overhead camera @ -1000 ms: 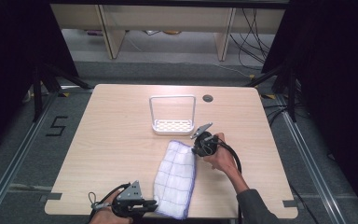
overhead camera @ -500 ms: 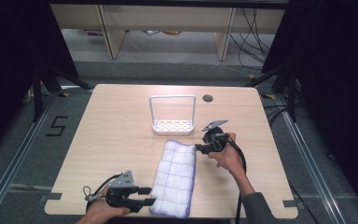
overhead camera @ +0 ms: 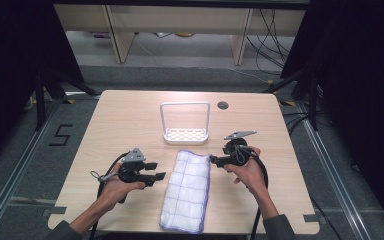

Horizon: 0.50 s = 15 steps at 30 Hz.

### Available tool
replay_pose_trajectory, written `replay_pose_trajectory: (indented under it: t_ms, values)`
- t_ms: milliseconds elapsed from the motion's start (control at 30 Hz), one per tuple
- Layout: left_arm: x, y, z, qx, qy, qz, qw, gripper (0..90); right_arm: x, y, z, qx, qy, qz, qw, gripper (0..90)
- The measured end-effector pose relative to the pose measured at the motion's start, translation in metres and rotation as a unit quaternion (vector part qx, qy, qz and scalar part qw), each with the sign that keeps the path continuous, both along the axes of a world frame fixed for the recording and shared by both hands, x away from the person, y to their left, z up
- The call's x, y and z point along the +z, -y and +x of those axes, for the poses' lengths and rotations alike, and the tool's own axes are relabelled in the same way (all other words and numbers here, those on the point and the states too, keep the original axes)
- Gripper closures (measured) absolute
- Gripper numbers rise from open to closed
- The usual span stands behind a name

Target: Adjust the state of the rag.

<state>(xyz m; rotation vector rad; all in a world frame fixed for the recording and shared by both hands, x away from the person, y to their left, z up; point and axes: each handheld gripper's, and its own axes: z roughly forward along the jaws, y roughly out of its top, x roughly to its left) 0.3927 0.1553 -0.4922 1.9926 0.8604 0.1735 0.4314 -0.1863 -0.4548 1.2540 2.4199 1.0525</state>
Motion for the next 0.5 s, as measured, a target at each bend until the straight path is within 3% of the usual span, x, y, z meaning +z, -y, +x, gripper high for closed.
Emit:
replay_pose_trajectory:
  t_ms: [167, 200, 233, 300, 400, 433, 467, 500]
  values:
    - [-0.005, 0.011, 0.021, 0.001, -0.005, 0.014, 0.9999, 43.9, 0.0, -0.005, 0.001, -0.037, -0.013, 0.005, 0.9992, 34.7]
    - [-0.005, 0.014, 0.025, 0.001, 0.0, 0.02, 0.9998, 43.5, -0.001, -0.004, 0.004, -0.026, 0.002, -0.003, 0.9996, 34.7]
    - [-0.006, 0.016, 0.028, 0.007, 0.002, 0.026, 0.9996, 43.0, -0.003, -0.007, 0.005, -0.029, 0.005, 0.005, 0.9996, 35.1]
    - [-0.006, 0.019, 0.035, 0.004, 0.003, 0.035, 0.9994, 42.7, -0.004, -0.011, 0.006, -0.026, 0.0, -0.004, 0.9997, 36.6]
    - [-0.005, 0.022, 0.045, 0.006, 0.002, 0.033, 0.9994, 42.8, -0.008, -0.017, 0.01, -0.023, 0.001, -0.015, 0.9996, 37.6]
    - [-0.006, 0.025, 0.046, 0.018, 0.003, 0.022, 0.9996, 42.9, -0.009, -0.019, 0.011, -0.03, -0.008, -0.015, 0.9994, 37.6]
    - [-0.005, 0.027, 0.048, 0.017, 0.0, 0.017, 0.9997, 42.9, -0.012, -0.021, 0.014, -0.03, 0.001, -0.012, 0.9995, 37.7]
    - [-0.005, 0.028, 0.051, 0.009, -0.001, 0.019, 0.9998, 42.8, -0.012, -0.022, 0.016, -0.031, -0.009, -0.019, 0.9993, 38.1]
